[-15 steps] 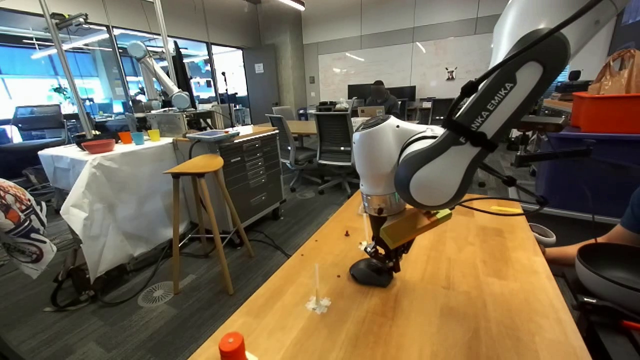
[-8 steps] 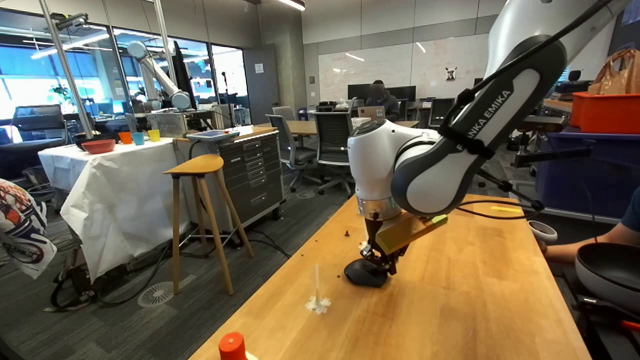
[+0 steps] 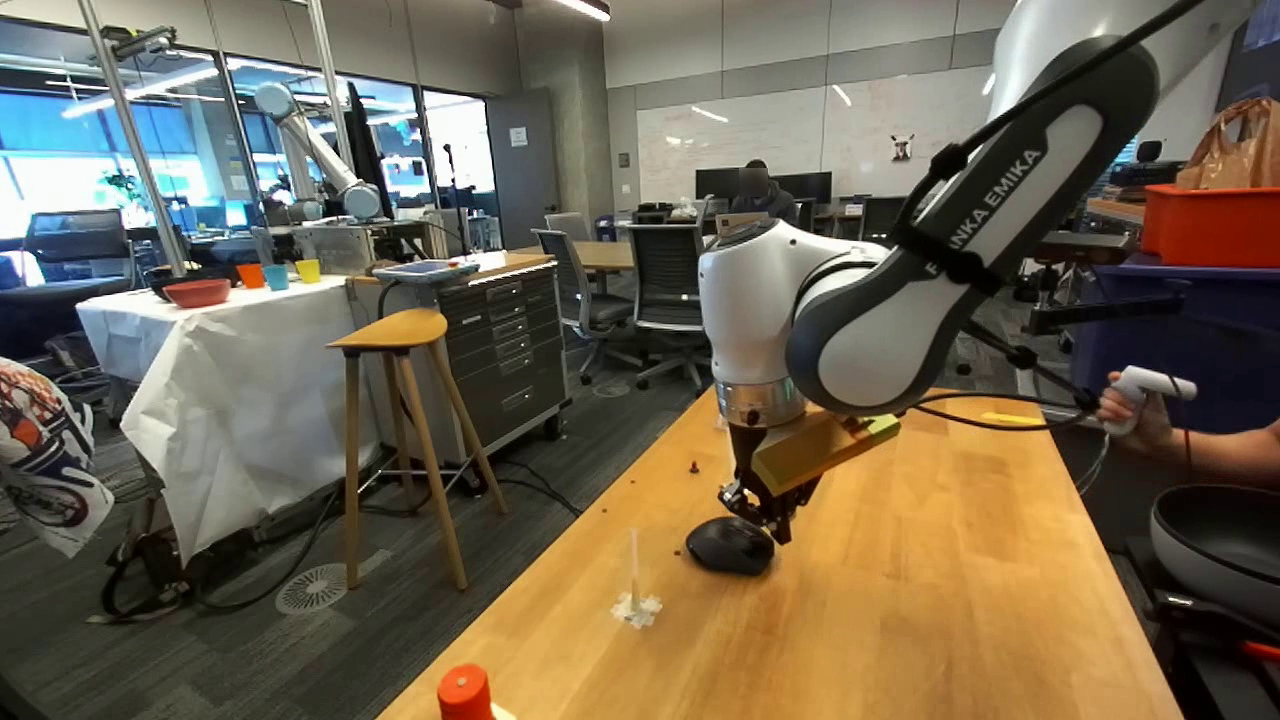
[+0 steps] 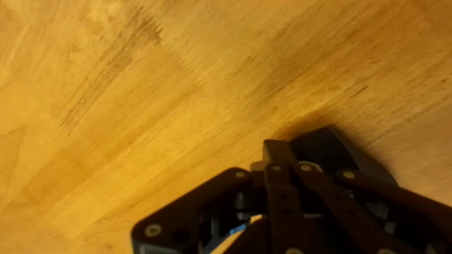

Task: Push down on the button on the mouse.

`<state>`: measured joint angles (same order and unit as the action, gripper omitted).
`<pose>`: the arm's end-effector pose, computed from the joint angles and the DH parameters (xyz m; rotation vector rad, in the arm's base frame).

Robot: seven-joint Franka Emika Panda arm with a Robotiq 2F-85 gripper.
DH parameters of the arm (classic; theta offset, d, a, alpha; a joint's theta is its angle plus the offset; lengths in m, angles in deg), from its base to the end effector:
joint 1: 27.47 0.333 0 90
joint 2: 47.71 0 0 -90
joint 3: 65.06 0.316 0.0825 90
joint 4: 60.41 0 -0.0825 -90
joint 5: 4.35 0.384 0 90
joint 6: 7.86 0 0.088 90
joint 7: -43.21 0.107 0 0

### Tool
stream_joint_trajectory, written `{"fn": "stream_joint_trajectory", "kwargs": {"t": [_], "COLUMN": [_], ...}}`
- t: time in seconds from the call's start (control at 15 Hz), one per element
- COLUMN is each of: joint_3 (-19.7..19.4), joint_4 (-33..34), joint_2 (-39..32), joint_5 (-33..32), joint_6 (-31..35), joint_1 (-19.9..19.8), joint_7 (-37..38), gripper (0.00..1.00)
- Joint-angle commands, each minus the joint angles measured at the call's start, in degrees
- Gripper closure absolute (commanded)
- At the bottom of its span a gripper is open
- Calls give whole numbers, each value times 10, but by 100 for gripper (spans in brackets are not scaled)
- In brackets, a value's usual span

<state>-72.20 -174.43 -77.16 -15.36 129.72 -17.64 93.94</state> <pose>0.5986 0.0279 0.1951 2.7650 -0.9730 -0.0125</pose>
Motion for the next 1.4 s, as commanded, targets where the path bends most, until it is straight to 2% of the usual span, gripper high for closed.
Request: {"fn": "stream_joint_trajectory", "kwargs": {"t": [0.0, 0.2, 0.4, 0.53, 0.67, 0.87, 1.2, 1.27, 1.33], "joint_3": [14, 24, 40, 51, 60, 64, 66, 66, 65], "joint_4": [-50, -69, -72, -68, -59, -43, -20, -18, -14], "joint_2": [93, 170, 241, 281, 313, 350, 381, 384, 385], "joint_5": [27, 34, 49, 61, 99, 115, 112, 108, 108], "joint_6": [-12, -45, -114, -173, -236, -319, -408, -418, -430], "joint_1": [-9, -12, -22, -29, -39, -47, -50, -51, -53], "joint_7": [-28, -59, -107, -158, -245, -344, -480, -487, -494], "gripper": [100, 100, 99, 99, 98, 89, 96, 90, 69]}}
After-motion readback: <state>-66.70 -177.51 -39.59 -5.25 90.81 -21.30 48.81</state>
